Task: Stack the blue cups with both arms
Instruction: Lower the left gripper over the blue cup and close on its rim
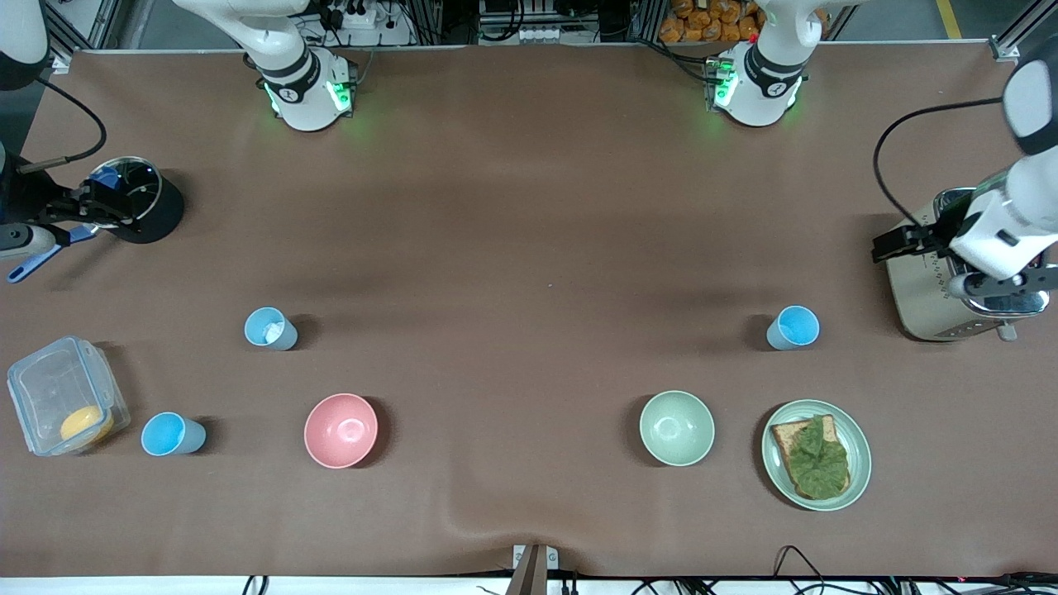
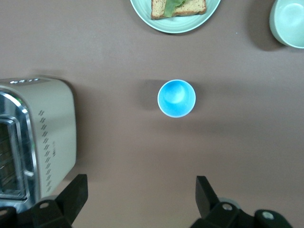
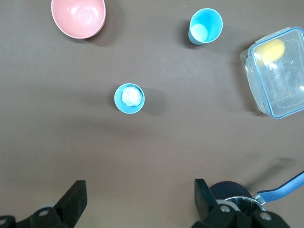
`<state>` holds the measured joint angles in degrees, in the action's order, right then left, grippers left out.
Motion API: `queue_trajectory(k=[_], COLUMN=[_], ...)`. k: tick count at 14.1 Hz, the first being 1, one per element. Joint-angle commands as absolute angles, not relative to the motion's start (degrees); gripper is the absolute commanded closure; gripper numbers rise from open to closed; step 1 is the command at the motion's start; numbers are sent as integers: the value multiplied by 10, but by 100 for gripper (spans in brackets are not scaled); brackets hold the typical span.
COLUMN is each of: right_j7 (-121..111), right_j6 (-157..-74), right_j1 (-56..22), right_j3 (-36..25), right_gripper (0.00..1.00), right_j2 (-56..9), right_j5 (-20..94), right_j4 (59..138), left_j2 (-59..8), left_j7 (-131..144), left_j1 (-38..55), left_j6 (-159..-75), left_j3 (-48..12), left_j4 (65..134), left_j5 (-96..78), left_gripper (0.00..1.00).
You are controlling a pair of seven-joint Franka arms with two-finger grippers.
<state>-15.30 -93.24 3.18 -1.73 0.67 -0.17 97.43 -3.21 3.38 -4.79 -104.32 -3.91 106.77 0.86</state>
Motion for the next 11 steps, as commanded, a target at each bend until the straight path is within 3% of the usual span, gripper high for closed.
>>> queue_trajectory(k=[1,4,11], right_j7=[-149,-149,-149], right_j6=[-932,-932,-932], right_j1=[42,42,43], right_j3=[-11,-11,-11], right_gripper=[0,0,0], right_j2=[19,19,19], right_j5=[4,4,4], right_j4=[985,985,986], left_j2=[-22,-41,-132], left_j7=[21,20,21], left_j1=[-68,-70,-76], left_j6=[-1161,-1252,-1324], left_j3=[-40,-40,-40], left_j4=[1166,1226,1220], left_j5=[9,9,12], left_gripper=[0,0,0])
